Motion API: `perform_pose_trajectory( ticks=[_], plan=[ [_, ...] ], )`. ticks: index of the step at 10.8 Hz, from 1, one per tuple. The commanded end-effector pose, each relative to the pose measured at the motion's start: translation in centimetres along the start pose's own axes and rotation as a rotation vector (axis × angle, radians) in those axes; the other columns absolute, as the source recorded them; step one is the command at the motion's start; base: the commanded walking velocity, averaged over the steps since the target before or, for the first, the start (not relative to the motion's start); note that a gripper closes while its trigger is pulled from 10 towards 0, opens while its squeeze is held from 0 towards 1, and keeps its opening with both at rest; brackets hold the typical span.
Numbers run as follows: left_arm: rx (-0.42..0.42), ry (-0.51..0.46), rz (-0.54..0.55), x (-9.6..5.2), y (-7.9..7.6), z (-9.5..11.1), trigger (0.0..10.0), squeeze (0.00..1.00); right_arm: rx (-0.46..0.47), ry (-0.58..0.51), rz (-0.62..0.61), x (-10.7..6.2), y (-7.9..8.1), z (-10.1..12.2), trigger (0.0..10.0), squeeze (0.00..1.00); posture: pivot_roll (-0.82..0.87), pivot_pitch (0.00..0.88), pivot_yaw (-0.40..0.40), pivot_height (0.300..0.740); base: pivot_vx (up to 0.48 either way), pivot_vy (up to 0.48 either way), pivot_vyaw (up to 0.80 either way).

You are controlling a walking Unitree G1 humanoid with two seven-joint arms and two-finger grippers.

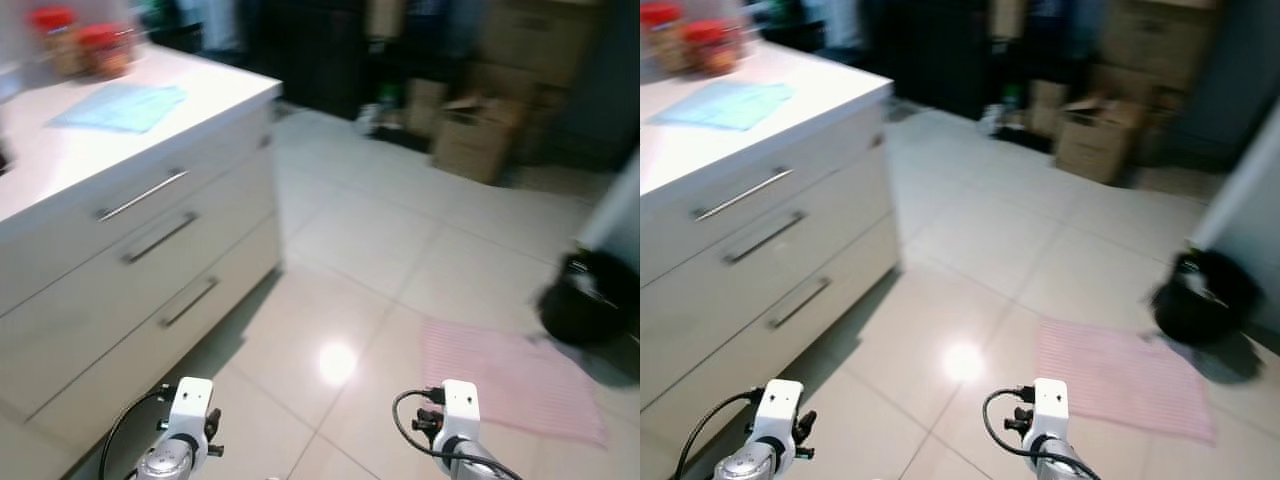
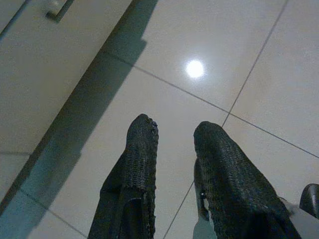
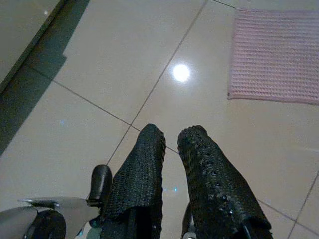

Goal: Kitchen organization

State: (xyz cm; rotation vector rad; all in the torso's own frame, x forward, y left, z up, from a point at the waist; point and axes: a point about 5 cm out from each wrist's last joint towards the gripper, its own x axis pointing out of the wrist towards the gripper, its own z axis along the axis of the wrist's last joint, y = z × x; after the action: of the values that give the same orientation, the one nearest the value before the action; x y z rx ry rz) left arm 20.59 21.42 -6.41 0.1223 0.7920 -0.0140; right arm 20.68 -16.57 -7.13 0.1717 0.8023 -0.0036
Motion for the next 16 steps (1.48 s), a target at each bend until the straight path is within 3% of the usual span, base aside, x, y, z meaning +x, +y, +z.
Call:
perform_pose_trajectory(
  ticks=[1,16],
  plan=[
    [-0.012,-0.007,0.006,-0.01,0.03,0.04,10.0,0.00,0.003,-0.011,0.005,0.07,0.12,0.26,10.0,0.00,0.16,0.000,0.006,0.740,0.000,0.000,0.80],
    [-0.024,0.010,0.010,-0.30,0.03,-0.87,10.0,0.00,-0.001,0.012,0.033,-0.02,0.72,-0.47,10.0,0.00,0.17,0.000,0.005,0.740,0.000,0.000,0.80]
  ],
)
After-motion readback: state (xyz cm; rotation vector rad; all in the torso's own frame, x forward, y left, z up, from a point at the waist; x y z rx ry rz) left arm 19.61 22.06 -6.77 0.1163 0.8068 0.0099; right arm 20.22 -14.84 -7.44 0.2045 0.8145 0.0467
